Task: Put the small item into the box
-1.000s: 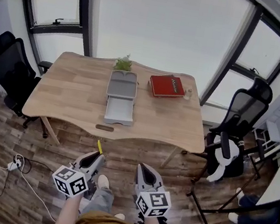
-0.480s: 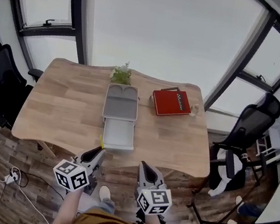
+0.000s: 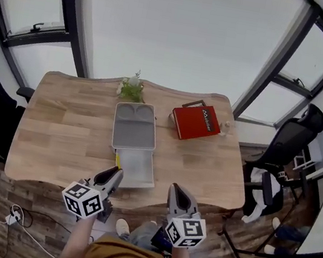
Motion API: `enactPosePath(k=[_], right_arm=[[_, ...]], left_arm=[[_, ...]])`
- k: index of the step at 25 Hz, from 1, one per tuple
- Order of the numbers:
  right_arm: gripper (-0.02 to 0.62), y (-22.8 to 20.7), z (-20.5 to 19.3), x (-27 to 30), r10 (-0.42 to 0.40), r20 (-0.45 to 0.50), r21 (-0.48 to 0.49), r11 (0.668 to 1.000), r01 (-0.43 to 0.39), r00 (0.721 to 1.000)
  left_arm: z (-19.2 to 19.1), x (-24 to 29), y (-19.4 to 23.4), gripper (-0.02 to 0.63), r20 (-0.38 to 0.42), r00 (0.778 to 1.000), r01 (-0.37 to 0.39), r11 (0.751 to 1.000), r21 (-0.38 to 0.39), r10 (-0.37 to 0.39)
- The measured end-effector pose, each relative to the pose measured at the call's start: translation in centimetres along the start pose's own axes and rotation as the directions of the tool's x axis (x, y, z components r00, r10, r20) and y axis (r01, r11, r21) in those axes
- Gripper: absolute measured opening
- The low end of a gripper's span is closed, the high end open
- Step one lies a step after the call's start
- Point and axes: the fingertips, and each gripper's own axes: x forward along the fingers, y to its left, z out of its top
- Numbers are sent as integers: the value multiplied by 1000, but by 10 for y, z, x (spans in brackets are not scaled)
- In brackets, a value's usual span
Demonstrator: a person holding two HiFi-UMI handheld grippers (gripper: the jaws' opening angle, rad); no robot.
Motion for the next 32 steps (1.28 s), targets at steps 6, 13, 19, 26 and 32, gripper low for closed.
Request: enactPosePath(k=[6,13,19,26,32], right_arm=[[4,7,11,25,22,40,-24,999,-21,999],[5,2,6,52,55,2,-18,998,-55,998],[3,1,6,66,68,-11,-18,997,-68,998],[4,-6,-3,74,65,-48,-4,998,-66,997],[4,-11,-17,81,74,-84,15,997,-73,994]], left_arm=[[4,15,14,52,-15,1000,4,1000,-12,-4],[15,32,23,52,-19,1000,-4,1000,14,4],[16,39,37,52,-25,999,-21,1000,-3,21],[11,49,44,52,-53,998,-25,1000,-12,25],[-10,57,55,52,-125,991,-50,999,-16,48]])
